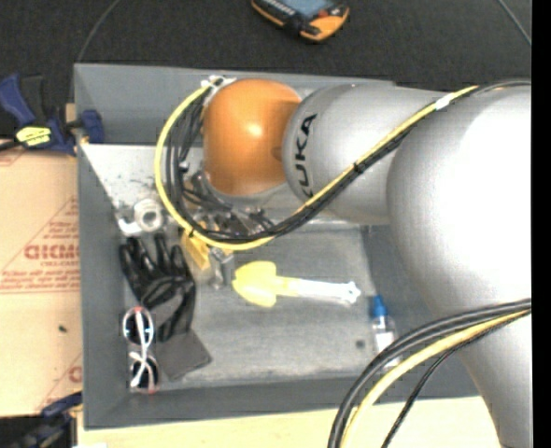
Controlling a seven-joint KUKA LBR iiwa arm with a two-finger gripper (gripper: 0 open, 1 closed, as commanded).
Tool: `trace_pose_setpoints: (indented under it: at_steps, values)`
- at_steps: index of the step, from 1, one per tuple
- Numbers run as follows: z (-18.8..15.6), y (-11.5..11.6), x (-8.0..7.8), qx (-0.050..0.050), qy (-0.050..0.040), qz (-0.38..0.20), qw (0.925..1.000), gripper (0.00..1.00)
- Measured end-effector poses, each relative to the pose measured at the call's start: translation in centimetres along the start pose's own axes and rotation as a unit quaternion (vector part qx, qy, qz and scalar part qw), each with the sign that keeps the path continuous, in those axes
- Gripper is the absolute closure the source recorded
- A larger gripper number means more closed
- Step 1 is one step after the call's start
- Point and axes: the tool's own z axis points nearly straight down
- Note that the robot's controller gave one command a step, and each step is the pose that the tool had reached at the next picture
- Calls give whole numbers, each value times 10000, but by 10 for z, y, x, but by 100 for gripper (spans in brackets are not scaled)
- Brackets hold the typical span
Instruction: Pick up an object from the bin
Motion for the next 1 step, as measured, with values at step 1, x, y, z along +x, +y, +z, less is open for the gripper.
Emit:
trace_pose_setpoints:
  at_steps: [1]
  values:
    - [-4,8,-2,11,-22,-197,9998,0]
